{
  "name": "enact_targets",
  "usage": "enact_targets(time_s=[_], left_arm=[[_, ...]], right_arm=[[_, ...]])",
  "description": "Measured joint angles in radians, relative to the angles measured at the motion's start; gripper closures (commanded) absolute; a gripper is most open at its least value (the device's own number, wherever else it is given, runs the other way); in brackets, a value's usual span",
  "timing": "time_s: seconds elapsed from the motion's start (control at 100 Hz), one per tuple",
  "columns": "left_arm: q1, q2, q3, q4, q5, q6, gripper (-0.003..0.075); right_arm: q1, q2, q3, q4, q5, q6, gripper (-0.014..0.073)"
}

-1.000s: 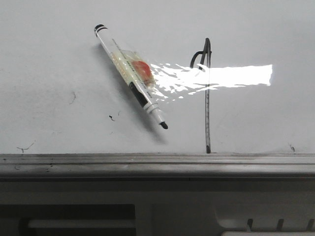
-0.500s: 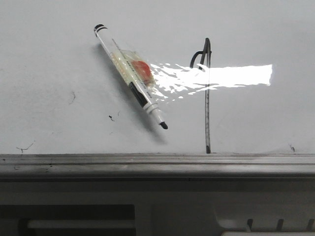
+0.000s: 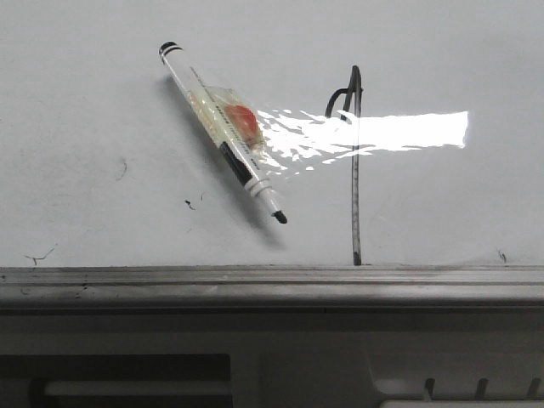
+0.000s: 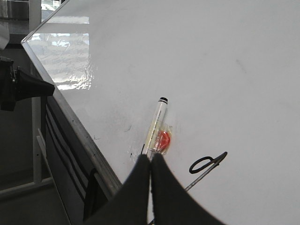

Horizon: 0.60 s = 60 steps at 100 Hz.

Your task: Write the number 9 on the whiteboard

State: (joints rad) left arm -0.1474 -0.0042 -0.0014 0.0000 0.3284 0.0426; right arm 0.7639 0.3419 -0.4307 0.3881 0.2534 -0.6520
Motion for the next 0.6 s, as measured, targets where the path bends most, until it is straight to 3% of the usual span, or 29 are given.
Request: enact_targets(time_s=[0.19,0.33,0.48,0.6], left_arm=[[0.000,0.000,0.000,0.000,0.000,0.000,0.0738],[0.000,0.000,0.000,0.000,0.000,0.000,0.0738],[0.000,0.000,0.000,0.000,0.000,0.000,0.0738],[0.000,0.000,0.000,0.000,0.000,0.000,0.0738]], right_arm=[[-0.006,-0.001,0.022,-0.016,-0.024,0.000,0.0638],[-0.065,-0.017,0.147,-0.071,-0.284,0.060,0.0638],[-0.225,-0.080,0.340,-0.199,-0.603,0.212,0.0638],[-0.383,-0.171,0.440,-0.298,-0.590,0.382,0.0638]])
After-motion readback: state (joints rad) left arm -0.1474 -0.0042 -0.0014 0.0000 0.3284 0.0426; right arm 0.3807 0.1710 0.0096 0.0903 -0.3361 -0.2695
